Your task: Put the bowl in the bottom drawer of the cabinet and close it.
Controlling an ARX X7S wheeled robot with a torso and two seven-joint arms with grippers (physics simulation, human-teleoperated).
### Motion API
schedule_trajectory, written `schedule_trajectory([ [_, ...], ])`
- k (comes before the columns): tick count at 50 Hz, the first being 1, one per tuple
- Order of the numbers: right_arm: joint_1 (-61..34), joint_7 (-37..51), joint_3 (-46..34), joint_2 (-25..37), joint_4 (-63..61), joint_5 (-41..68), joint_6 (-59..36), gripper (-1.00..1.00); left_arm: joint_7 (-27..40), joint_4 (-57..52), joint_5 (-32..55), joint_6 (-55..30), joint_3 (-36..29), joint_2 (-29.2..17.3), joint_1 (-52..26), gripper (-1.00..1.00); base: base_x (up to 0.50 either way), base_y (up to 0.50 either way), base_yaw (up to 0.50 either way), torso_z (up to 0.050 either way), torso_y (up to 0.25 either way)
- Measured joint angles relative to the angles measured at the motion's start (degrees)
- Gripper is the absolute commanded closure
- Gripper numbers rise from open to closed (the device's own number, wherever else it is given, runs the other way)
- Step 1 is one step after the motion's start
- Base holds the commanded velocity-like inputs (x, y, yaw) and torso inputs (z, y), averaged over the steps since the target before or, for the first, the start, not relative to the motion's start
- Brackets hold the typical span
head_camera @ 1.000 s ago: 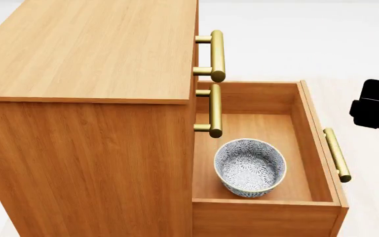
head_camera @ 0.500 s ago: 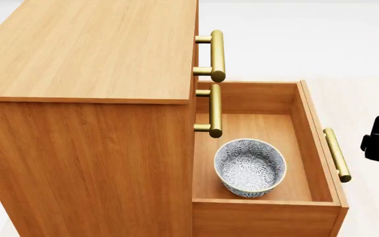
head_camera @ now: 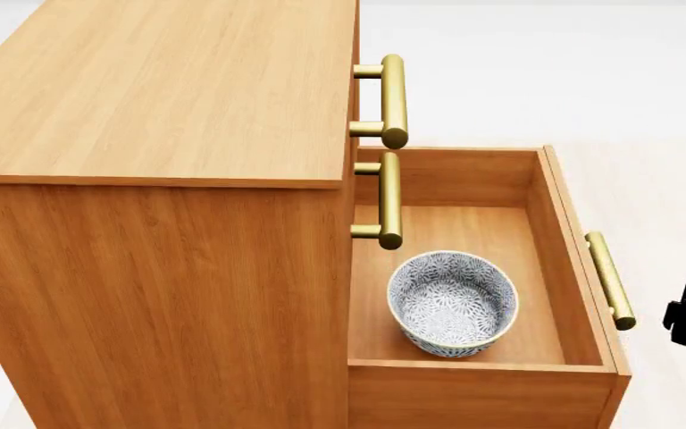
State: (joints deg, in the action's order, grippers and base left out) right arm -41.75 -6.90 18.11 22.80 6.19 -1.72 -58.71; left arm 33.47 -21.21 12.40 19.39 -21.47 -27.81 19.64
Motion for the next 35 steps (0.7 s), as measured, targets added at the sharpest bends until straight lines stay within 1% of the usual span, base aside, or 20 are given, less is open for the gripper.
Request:
schedule_trajectory([
  [35,6.25,2.07,0.90,-0.45,4.20,-0.93,6.15,-1.00,-0.92,-0.59,0.72,-0.72,-0.75,-1.06,-0.10,-1.00,0.00,0.00,0.00,0.000,0.000],
])
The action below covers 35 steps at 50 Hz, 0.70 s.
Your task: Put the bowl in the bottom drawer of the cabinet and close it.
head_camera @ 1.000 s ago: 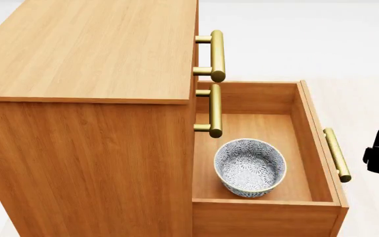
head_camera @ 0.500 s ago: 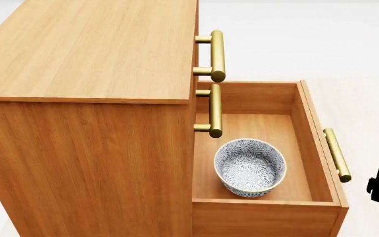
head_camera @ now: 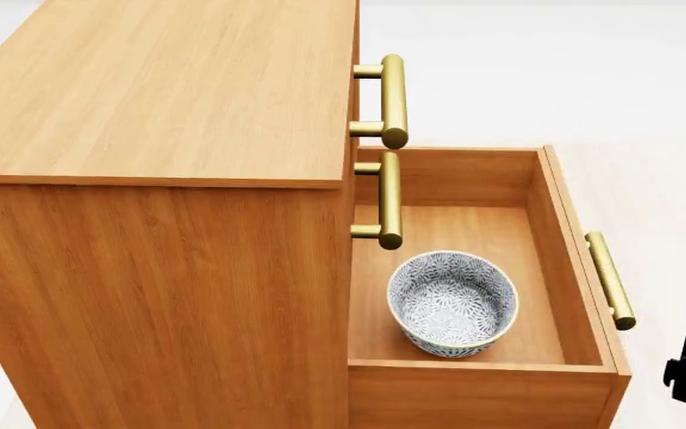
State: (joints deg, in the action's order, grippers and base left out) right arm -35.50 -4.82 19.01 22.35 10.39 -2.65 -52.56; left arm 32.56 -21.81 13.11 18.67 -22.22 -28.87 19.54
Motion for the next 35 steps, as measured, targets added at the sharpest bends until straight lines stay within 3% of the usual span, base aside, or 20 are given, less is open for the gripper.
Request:
schedule_trajectory([
  [35,1.09,1.84,-3.94,-1.61,4.27,-1.63,5.51,-1.00,-0.11,0.11,0.72,0.64,-0.07,-0.11,-0.08,-1.00,0.00,0.00,0.00,0.000,0.000],
])
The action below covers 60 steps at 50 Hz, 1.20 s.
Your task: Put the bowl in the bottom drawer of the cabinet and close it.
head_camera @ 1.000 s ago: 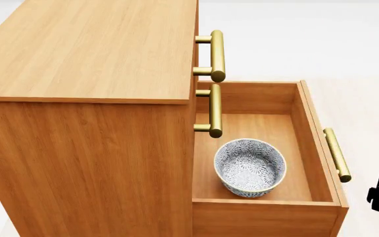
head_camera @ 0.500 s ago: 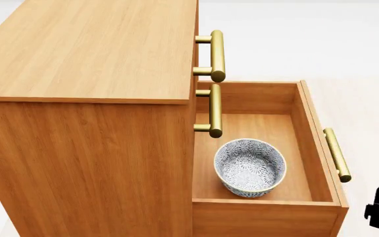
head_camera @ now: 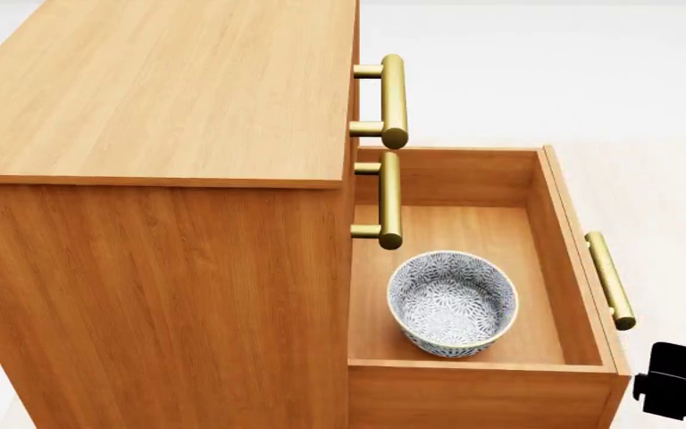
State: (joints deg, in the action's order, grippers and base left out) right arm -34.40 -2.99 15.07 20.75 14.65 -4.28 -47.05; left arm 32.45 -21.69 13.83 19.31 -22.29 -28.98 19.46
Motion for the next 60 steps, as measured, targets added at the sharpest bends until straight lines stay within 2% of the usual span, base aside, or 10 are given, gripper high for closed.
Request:
schedule_trajectory([
  [60,0.38,-1.53,-4.45,-1.96,-1.95,1.55,-0.41,-1.00,0.42,0.04,0.41,0.30,-0.08,-0.20,-0.01,-1.00,0.00,0.00,0.00,0.000,0.000],
])
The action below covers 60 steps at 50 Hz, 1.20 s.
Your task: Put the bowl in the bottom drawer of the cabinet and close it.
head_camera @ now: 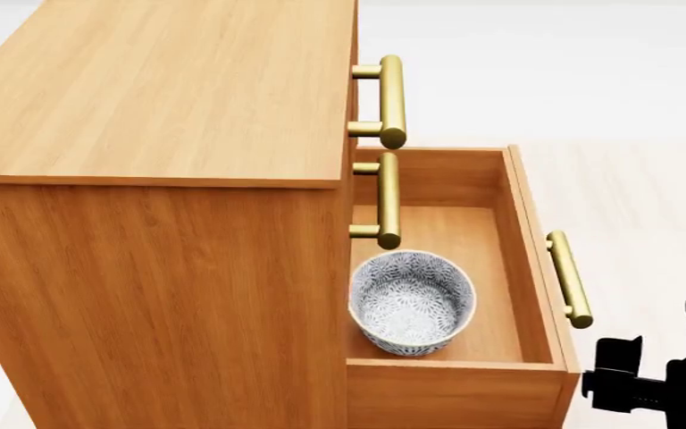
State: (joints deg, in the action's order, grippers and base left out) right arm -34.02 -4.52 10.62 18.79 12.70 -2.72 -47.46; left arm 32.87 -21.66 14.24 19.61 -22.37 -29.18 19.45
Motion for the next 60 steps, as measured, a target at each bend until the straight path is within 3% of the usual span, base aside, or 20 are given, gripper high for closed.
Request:
schedule_trajectory([
  [60,0.50,-0.09,-4.30,-4.58,-2.80,0.00,-0.64,-1.00,0.17,0.31,0.52,0.47,-0.14,-0.22,-0.21,-1.00,0.00,0.00,0.00,0.000,0.000],
])
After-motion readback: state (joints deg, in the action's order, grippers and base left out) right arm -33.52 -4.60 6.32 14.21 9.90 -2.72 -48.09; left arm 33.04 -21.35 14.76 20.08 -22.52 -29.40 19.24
